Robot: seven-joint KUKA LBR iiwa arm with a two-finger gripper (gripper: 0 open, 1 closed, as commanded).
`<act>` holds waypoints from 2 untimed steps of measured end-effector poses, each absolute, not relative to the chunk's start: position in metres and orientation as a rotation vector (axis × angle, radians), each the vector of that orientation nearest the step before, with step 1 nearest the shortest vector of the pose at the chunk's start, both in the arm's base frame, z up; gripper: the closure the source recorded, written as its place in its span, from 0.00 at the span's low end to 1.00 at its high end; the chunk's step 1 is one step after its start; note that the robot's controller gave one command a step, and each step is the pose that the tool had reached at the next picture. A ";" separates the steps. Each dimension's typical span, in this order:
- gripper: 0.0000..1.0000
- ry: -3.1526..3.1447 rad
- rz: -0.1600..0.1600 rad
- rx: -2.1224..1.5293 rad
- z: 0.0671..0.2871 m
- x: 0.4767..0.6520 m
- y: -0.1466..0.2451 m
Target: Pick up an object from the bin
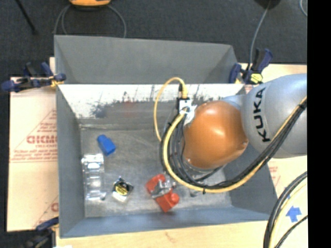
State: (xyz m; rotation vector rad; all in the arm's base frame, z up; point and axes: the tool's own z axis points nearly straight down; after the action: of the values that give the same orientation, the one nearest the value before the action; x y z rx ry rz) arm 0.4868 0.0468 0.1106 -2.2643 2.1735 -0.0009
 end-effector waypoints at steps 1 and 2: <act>0.00 1.815 -0.001 -2.563 0.072 0.499 0.054; 1.00 1.817 -0.006 -2.556 0.075 0.501 0.055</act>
Offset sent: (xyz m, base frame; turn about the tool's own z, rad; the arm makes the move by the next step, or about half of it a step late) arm 0.0115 0.0068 -0.0406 -0.3001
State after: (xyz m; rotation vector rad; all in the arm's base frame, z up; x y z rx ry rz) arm 0.5014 0.0552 0.0753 -2.5561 1.8170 -0.0062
